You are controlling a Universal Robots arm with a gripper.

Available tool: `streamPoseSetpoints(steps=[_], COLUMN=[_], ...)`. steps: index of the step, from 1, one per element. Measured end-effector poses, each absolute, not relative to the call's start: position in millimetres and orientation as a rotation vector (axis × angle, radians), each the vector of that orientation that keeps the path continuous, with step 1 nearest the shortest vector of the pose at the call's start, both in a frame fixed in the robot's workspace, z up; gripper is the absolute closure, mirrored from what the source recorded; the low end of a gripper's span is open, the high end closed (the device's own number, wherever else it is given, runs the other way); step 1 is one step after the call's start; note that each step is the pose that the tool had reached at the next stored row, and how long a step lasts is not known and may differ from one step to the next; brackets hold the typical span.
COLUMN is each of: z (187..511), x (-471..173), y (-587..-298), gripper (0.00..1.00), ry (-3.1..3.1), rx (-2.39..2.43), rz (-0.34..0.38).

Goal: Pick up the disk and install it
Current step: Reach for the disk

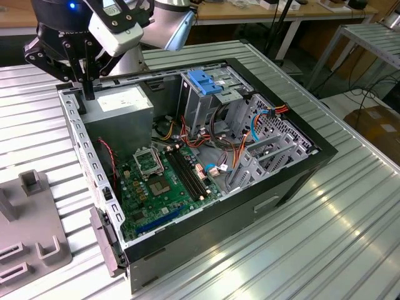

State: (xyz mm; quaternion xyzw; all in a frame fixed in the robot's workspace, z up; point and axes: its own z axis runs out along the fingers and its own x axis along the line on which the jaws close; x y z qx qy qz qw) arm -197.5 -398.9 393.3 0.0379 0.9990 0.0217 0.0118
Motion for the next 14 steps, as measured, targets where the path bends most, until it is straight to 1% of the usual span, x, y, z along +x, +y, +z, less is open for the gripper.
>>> streamPoseSetpoints(steps=[14], z=[393.3], x=[-211.2], y=[-398.9], gripper=[0.9], ry=[3.115], rx=[0.118], rz=[0.068])
